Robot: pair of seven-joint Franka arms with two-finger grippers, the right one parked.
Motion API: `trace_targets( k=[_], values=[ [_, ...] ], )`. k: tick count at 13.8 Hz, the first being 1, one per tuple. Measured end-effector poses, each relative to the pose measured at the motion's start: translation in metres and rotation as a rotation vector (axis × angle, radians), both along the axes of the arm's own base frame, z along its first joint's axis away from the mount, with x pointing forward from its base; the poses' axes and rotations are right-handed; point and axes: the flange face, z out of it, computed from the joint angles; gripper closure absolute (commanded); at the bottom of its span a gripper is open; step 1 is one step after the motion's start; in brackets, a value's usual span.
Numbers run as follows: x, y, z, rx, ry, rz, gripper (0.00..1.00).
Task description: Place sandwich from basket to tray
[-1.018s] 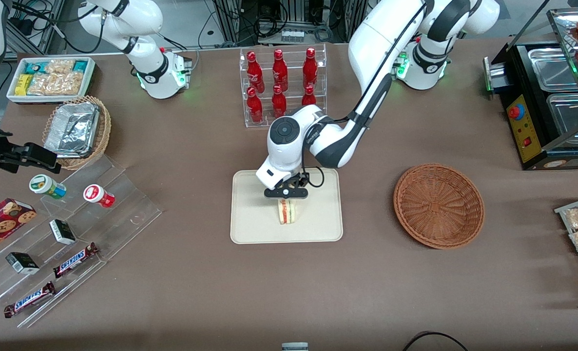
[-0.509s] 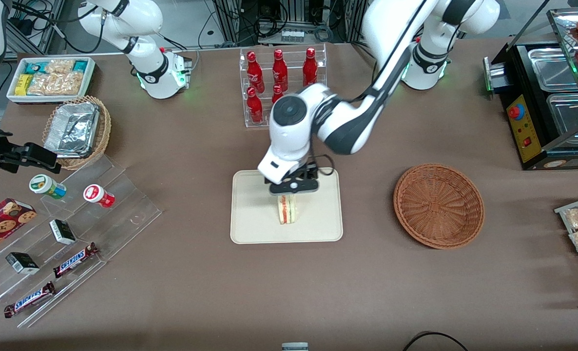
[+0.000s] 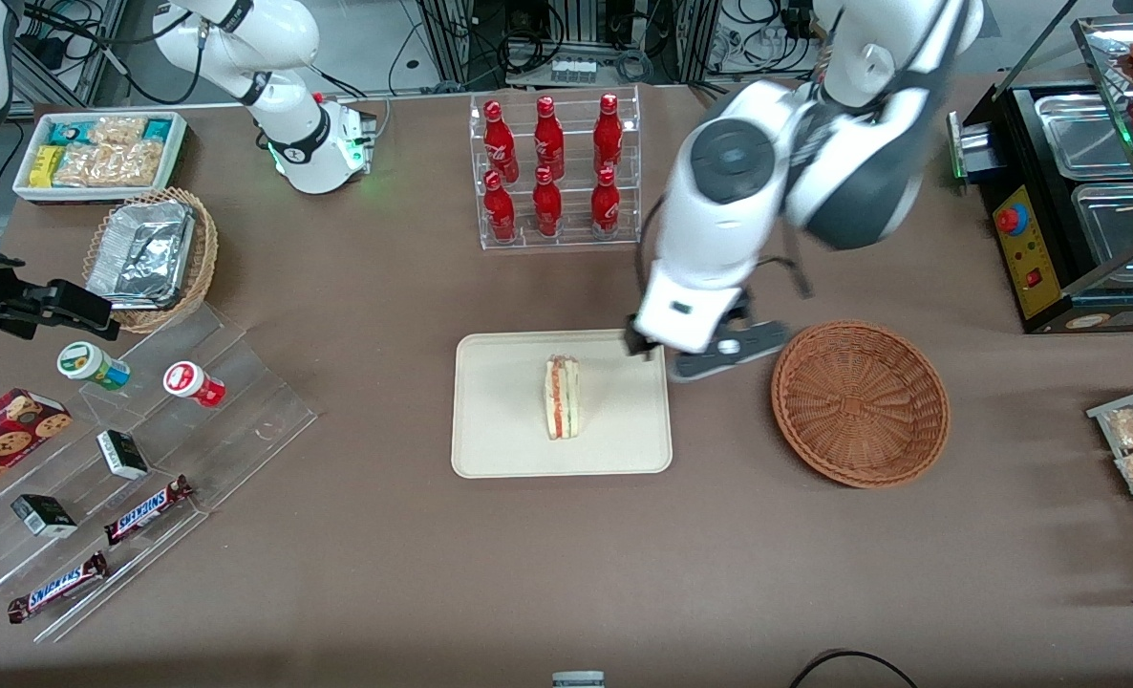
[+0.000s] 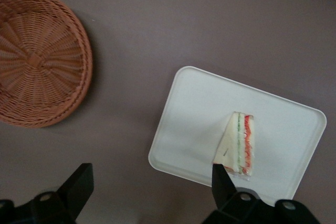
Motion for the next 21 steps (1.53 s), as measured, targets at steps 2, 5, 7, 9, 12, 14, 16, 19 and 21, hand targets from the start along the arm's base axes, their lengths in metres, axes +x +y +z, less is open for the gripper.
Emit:
trace_targets(
  k=[2,5,7,9,12,14,16,19,21],
  values=[
    [-0.001,0.037,0.025,0.019,0.029,-0.015,0.01],
    [-0.003,0.093,0.060,0.032,0.061,-0.065,0.01],
    [-0.001,0.142,0.081,0.031,0.077,-0.119,0.01],
    [0.002,0.197,0.097,0.024,0.083,-0.168,0.01],
    [-0.008,0.252,0.108,0.017,0.112,-0.238,0.01],
    [-0.018,0.283,0.114,0.010,0.115,-0.284,0.01],
    [-0.025,0.320,0.120,-0.001,0.114,-0.327,0.01],
    [-0.028,0.339,0.121,-0.020,0.112,-0.341,0.01],
    [-0.027,0.332,0.120,-0.025,0.114,-0.354,0.01]
  ],
)
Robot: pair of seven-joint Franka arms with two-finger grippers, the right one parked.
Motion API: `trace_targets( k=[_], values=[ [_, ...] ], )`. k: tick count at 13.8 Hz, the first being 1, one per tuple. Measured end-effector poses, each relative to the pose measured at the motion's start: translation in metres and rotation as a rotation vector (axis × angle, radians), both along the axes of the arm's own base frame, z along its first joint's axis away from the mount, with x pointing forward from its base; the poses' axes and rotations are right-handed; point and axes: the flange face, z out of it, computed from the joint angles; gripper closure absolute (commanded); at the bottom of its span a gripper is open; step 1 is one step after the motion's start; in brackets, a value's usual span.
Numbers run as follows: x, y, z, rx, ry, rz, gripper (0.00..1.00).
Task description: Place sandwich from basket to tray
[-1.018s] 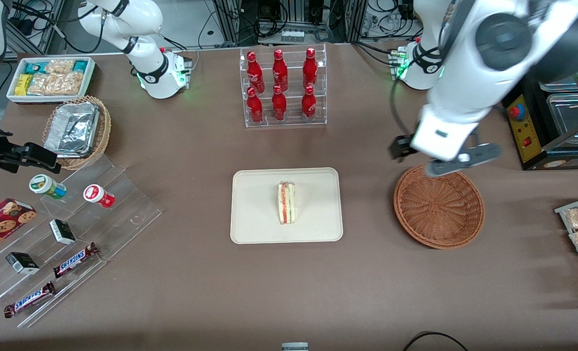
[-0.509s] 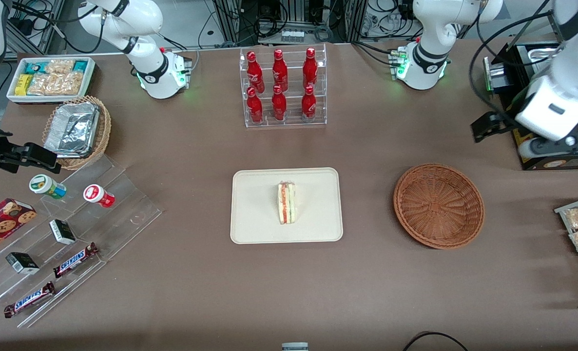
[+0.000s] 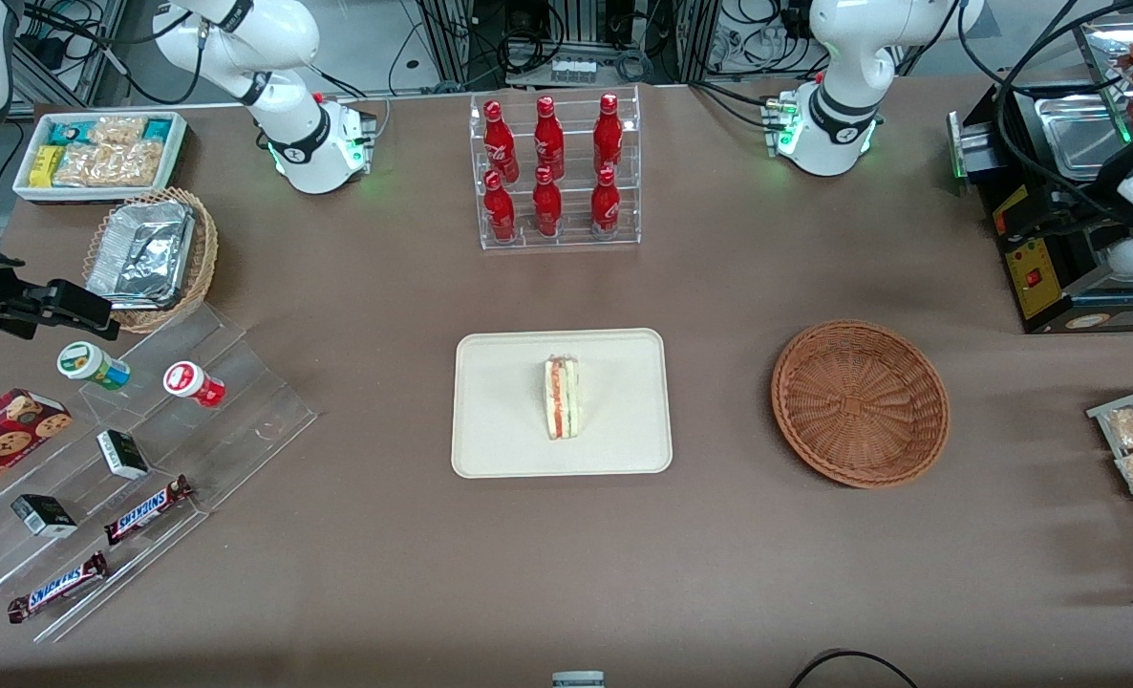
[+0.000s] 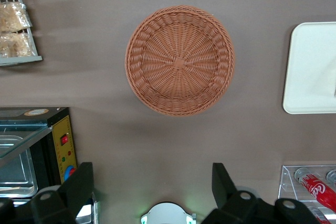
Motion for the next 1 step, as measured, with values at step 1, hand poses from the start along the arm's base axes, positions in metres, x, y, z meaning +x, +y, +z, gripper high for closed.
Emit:
trace_targets(
  k=[1],
  values=[
    [0.0001,-0.0024,-0.0003,0.000,0.001,-0.004,0.01]
  ],
)
